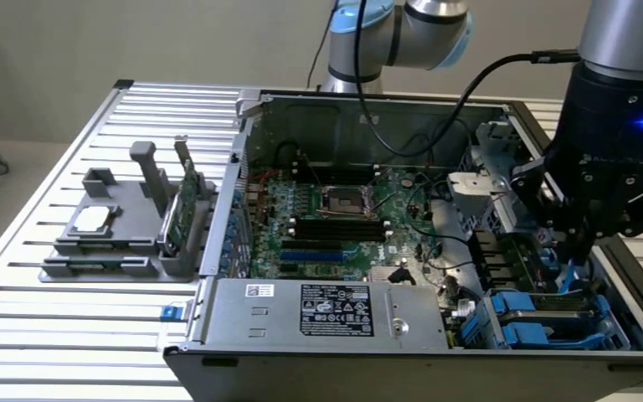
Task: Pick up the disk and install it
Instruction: 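Insert the first disk wire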
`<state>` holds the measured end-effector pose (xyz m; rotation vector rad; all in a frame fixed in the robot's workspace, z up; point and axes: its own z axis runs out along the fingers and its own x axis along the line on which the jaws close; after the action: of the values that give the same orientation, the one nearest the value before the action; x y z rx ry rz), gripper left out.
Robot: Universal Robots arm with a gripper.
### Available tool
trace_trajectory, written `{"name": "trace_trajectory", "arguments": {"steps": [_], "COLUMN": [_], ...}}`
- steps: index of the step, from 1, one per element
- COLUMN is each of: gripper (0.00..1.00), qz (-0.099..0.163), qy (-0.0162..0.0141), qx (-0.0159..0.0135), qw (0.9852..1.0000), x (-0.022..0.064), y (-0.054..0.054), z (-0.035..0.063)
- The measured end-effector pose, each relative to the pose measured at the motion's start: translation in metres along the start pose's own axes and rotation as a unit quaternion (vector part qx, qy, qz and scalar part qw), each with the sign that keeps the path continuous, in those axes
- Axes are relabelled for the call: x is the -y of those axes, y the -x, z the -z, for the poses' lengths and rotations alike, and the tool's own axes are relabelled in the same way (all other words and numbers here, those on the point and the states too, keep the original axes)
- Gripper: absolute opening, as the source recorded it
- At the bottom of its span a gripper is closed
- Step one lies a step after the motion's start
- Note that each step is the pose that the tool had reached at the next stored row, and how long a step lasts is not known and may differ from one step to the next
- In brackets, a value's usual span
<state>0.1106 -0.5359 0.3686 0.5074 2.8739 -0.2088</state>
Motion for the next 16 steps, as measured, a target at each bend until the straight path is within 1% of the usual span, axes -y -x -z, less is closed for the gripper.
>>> {"name": "trace_trajectory", "arguments": {"steps": [2, 7, 8, 9, 10, 11, 16], "gripper": [0.17, 0.17, 0.17, 0.17, 0.17, 0.17, 0.17], "qz": [-0.002, -0.004, -0.004, -0.004, -0.003, -0.003, -0.004], "qy": [-0.0082, -0.0321, -0.036, -0.0388, -0.0406, -0.0416, -0.0442], "qx": [0.0024, 0.0105, 0.0118, 0.0128, 0.0134, 0.0137, 0.0124], "qw": [1.0, 0.9994, 0.9993, 0.9992, 0.9991, 0.999, 0.9989], "x": [0.0001, 0.0008, 0.0013, 0.0022, 0.0035, 0.005, 0.0091], "y": [0.0, 0.0002, 0.0003, 0.0005, 0.0009, 0.0013, 0.0006], "z": [-0.0002, -0.001, -0.0012, -0.0014, -0.002, -0.0029, -0.008]}}
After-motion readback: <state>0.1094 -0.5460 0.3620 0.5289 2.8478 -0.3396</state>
